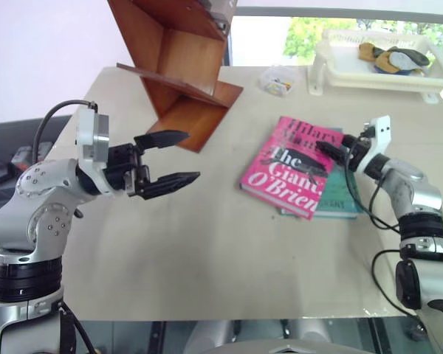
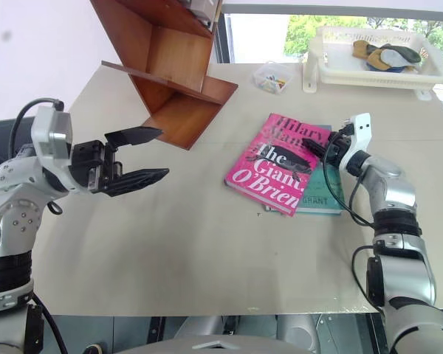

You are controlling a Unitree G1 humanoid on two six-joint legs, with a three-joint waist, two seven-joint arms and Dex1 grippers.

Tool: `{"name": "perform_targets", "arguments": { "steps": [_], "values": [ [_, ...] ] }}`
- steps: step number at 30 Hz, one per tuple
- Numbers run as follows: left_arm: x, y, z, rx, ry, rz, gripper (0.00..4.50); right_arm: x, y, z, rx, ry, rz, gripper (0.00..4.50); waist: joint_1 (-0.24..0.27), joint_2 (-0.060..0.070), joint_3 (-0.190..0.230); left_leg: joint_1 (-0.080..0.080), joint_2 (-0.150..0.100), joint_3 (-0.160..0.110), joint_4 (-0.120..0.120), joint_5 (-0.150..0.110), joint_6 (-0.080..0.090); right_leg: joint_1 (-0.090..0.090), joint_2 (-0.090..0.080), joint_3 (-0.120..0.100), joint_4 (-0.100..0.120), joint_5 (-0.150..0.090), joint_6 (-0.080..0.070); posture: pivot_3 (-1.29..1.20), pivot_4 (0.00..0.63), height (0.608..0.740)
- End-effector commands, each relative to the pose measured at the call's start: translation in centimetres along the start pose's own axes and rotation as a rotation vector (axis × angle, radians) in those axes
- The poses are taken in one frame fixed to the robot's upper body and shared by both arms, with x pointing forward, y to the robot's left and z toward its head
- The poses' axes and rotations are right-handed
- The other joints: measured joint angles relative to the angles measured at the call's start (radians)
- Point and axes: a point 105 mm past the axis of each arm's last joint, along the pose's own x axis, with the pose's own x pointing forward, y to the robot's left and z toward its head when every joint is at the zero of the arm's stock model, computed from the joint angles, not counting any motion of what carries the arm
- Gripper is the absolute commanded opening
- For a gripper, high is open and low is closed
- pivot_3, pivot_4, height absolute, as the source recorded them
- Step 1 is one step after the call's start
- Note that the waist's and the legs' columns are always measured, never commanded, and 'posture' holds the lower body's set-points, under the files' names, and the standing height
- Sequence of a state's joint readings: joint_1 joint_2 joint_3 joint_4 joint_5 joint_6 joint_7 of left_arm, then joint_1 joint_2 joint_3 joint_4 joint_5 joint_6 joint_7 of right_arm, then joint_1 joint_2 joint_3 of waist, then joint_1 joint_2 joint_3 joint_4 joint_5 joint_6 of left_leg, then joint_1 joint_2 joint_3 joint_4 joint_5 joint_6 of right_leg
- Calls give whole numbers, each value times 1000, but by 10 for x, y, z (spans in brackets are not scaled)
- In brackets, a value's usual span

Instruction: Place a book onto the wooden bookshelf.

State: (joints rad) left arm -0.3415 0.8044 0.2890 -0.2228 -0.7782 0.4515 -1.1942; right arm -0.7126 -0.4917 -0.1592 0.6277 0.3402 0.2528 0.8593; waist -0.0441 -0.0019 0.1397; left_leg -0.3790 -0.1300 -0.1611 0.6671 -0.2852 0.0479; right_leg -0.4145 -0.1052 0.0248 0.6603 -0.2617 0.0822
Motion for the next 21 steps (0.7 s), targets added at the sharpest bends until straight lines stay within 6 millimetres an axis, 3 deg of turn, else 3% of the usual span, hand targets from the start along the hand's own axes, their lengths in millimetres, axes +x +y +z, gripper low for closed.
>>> {"name": "perform_targets", "arguments": {
  "steps": [1,9,21],
  "values": [
    [-4,-1,12,71,-2,15,4500,1,3,3,-129,32,78,4444,0,0,0,0,0,0,0,0,0,0,0,0,0,0,0,0,150,740],
    [-5,-1,10,74,0,22,4500,-1,6,-10,-276,118,195,4444,2,0,0,0,0,0,0,0,0,1,0,0,0,0,0,0,150,740],
    [-3,-1,10,71,-3,19,4500,-10,0,-3,-437,142,259,4444,4,0,0,1,0,-1,1,0,0,2,0,-1,0,0,0,0,150,740]
  ]
}}
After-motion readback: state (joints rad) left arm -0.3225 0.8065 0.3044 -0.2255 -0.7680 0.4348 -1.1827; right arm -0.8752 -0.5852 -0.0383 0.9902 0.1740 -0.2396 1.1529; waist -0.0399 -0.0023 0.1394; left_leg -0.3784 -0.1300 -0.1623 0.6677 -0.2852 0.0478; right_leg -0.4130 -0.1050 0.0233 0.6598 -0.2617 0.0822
